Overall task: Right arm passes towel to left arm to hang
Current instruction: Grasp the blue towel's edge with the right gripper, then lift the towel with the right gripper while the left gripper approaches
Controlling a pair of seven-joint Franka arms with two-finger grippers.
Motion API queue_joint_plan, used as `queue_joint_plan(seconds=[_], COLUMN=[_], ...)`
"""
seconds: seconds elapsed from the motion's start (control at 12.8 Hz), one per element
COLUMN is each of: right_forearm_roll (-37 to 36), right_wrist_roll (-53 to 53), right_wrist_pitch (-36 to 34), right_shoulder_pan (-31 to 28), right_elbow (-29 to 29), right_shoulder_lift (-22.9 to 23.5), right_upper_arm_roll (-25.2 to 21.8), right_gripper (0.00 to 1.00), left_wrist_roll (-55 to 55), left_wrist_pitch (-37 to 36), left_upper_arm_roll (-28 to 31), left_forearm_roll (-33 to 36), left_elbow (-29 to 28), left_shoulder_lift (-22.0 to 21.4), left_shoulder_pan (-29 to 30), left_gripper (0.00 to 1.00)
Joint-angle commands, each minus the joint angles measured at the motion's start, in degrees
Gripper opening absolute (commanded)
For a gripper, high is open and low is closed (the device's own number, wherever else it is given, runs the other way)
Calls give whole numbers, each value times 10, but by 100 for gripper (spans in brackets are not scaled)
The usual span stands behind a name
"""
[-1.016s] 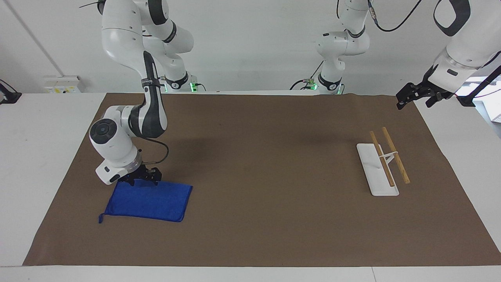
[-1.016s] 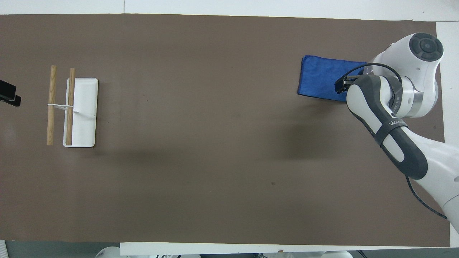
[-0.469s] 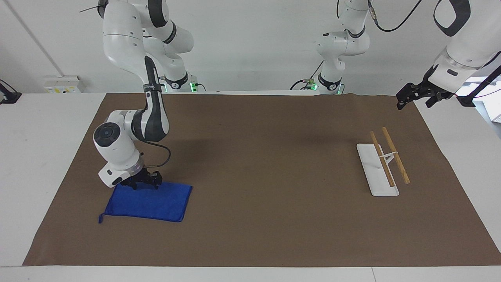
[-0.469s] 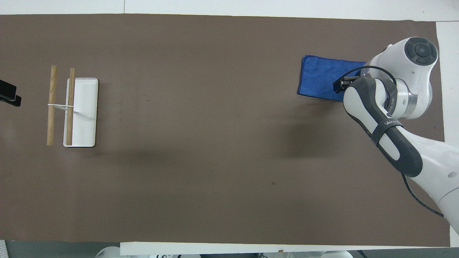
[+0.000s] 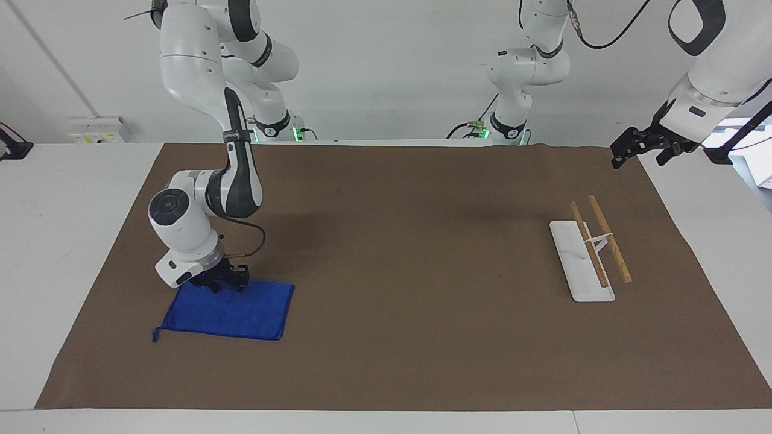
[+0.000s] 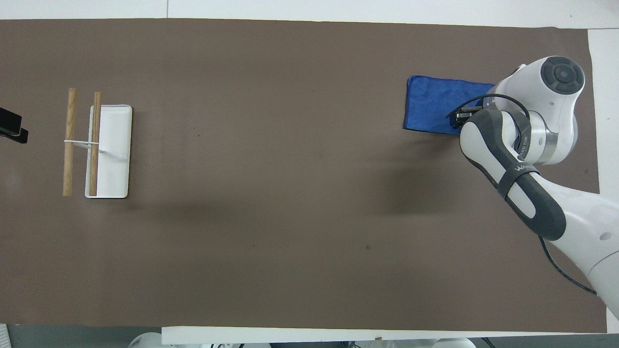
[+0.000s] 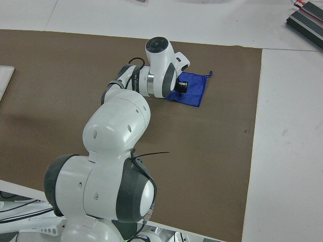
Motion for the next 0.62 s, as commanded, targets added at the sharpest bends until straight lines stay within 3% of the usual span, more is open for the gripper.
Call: queue_joint_plan(seconds=[0.0, 0.16, 0.39, 0.55], right_forearm_roll=[8, 7, 7, 17], right_wrist_roll=[-12, -22, -34, -32], right_wrist_pitch=[2, -17, -76, -194], right_shoulder_pan=[-5, -6, -6, -5], right_elbow=[-9, 0, 35, 100], right_shoulder_lift=[0, -1, -6, -21], right_upper_arm_roll=[4, 4, 6, 21], right_gripper=[20, 0, 0, 0], left_wrist_roll=[7, 8, 7, 6], left_wrist_pitch=[-7, -11, -6, -9], left_upper_arm_roll=[-1, -1, -1, -1], left_forearm_roll=[2, 2, 2, 2], left_elbow=[-14, -18, -30, -30], left_shoulder_lift=[-13, -15, -22, -22], left_shoulder_pan=[5, 8, 10, 10], left_gripper=[100, 100, 100, 100])
